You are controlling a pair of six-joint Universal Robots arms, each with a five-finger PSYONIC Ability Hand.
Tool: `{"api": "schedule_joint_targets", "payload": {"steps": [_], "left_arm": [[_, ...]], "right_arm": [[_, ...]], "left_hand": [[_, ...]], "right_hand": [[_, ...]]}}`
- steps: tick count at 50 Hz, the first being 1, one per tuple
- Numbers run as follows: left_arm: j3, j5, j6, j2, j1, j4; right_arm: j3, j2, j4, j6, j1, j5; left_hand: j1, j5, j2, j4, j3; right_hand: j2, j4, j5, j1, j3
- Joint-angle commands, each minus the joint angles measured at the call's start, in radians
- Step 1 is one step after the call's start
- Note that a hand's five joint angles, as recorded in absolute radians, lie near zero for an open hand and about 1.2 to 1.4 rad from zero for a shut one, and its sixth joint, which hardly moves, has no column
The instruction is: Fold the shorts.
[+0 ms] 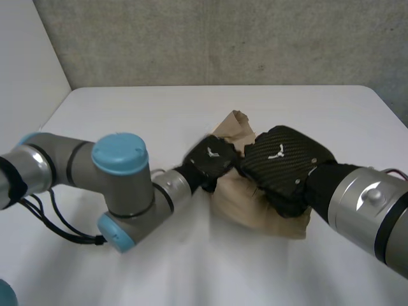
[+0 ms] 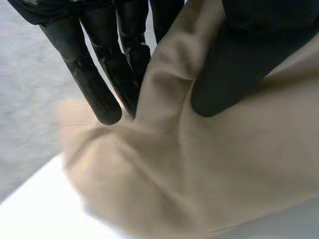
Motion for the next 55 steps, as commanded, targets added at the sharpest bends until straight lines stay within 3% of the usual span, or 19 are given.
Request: {"api": "schedule_joint_targets", "payload": {"steps": [1, 7, 11, 16, 22, 23, 26, 30, 32, 34, 39, 40, 43, 49, 55], "left_arm": [[-0.012, -0.291, 0.033, 0.126, 0.091, 0.075], [-0.149, -0.316, 0.015, 0.266, 0.099, 0.076], [-0.319, -0.316, -0.013, 0.404, 0.099, 0.062], [-0.565, -0.326, -0.073, 0.595, 0.09, 0.058], [-0.713, -0.372, -0.182, 0.679, 0.038, 0.055], [-0.719, -0.381, -0.194, 0.676, 0.023, 0.053], [-0.719, -0.418, -0.22, 0.653, -0.022, 0.036], [-0.689, -0.446, -0.217, 0.64, -0.007, -0.011], [-0.661, -0.444, -0.217, 0.646, 0.047, -0.042], [-0.643, -0.435, -0.216, 0.655, 0.094, -0.057], [-0.569, -0.385, -0.212, 0.668, 0.252, -0.07], [-0.569, -0.385, -0.212, 0.668, 0.252, -0.07], [-0.539, -0.267, -0.212, 0.64, 0.314, -0.074], [-0.499, -0.133, -0.208, 0.528, 0.321, -0.094], [-0.494, -0.124, -0.083, 0.472, 0.314, -0.243]], "right_arm": [[-0.055, 0.049, -0.03, 0.005, -0.045, 0.04], [-0.143, 0.147, -0.134, 0.051, -0.034, 0.201], [-0.148, 0.171, -0.226, 0.092, -0.034, 0.262], [-0.112, 0.198, -0.297, 0.132, -0.035, 0.256], [-0.065, 0.247, -0.325, 0.184, -0.025, 0.238], [-0.057, 0.272, -0.332, 0.189, -0.011, 0.233], [-0.053, 0.31, -0.348, 0.175, 0.003, 0.244], [-0.043, 0.339, -0.363, 0.169, 0.001, 0.253], [-0.025, 0.333, -0.366, 0.16, -0.005, 0.243], [-0.005, 0.33, -0.368, 0.143, -0.005, 0.23], [0.095, 0.257, -0.42, 0.045, -0.005, 0.135], [0.113, 0.243, -0.427, 0.034, -0.005, 0.12], [0.164, 0.192, -0.446, -0.004, -0.005, 0.071], [0.213, 0.123, -0.449, -0.049, -0.003, 0.02], [0.221, 0.114, -0.443, -0.049, -0.005, 0.029]], "left_hand": [[0.273, 0.273, 0.213, 0.206, 0.22], [0.273, 0.273, 0.213, 0.206, 0.22], [0.273, 0.273, 0.213, 0.206, 0.22], [0.273, 0.273, 0.213, 0.206, 0.22], [0.273, 0.273, 0.213, 0.206, 0.22], [0.216, 0.216, 0.155, 0.148, 0.162], [-0.414, -0.414, -0.475, -0.482, -0.468], [-0.501, -0.501, -0.561, -0.568, -0.555], [-0.665, -0.665, -0.725, -0.732, -0.719], [-0.803, -0.803, -0.863, -0.87, -0.857], [-0.818, -0.818, -0.878, -0.886, -0.872], [-0.818, -0.818, -0.879, -0.886, -0.872], [-0.812, -0.813, -0.873, -0.88, -0.866], [-0.798, -0.798, -0.858, -0.865, -0.852], [-0.801, -0.801, -0.861, -0.868, -0.854]], "right_hand": [[0.228, 0.209, 0.245, 0.455, 0.217], [0.228, 0.209, 0.245, 0.455, 0.217], [0.228, 0.209, 0.245, 0.455, 0.217], [0.228, 0.209, 0.245, 0.455, 0.217], [0.228, 0.209, 0.245, 0.455, 0.217], [0.228, 0.209, 0.245, 0.455, 0.217], [0.228, 0.209, 0.245, 0.455, 0.217], [0.228, 0.209, 0.245, 0.455, 0.217], [0.228, 0.209, 0.245, 0.455, 0.217], [0.228, 0.209, 0.245, 0.455, 0.217], [0.228, 0.209, 0.245, 0.455, 0.217], [0.228, 0.209, 0.245, 0.455, 0.217], [0.228, 0.209, 0.245, 0.455, 0.217], [0.228, 0.209, 0.245, 0.455, 0.217], [0.228, 0.209, 0.245, 0.455, 0.217]]}}
